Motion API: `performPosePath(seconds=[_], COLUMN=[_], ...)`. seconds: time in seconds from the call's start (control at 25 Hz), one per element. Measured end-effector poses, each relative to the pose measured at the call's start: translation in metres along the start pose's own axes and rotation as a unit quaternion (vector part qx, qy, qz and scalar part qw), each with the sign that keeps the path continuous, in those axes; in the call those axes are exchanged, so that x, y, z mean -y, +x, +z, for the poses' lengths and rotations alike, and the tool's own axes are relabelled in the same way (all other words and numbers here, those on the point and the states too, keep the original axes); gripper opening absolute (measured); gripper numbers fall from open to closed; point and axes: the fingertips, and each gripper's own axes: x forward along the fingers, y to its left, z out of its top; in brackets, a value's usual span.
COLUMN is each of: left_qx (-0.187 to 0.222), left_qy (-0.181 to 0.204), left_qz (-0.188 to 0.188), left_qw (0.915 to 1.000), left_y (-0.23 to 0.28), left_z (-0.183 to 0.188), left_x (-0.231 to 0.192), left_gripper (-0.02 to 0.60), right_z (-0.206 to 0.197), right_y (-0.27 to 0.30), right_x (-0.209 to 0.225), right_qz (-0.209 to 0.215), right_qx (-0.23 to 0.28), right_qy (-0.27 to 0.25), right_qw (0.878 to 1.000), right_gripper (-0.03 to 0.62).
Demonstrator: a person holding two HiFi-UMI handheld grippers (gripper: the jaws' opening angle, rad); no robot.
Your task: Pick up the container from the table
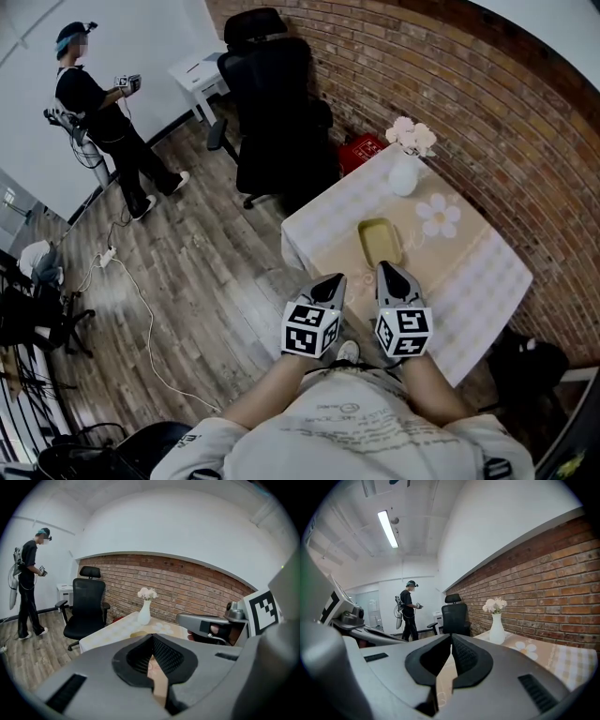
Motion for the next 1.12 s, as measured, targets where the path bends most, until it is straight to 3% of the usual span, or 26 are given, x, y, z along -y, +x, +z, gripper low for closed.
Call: performPosePath(seconds=[0.44, 0.72, 1.12], left_qx=[-0.012, -0.021, -0.03], left_qy=[0.002, 0.009, 0.026], left_qz=[-0.021, -0.048, -0.09], left_qw=[0.9997, 0.9986, 0.9951], left_y=[0.057, 0.08, 0.113], left_z=[0.023, 0.03, 0.049], left_x=[-0.013, -0.013, -0.023], left_gripper=[0.003, 0.003, 0.005], right_z=[0.006, -0.004, -0.027], right_y=[0.04, 0.043, 0.07], right_x=[0.04, 0.068, 0.093], right_qz=[-0.026, -0.066, -0.1], right_qx=[-0.012, -0.028, -0.079], right_qy=[0.003, 0.011, 0.02], right_qw=[1.0, 0.997, 0.992], right_gripper=[0.003, 0.002, 0.003])
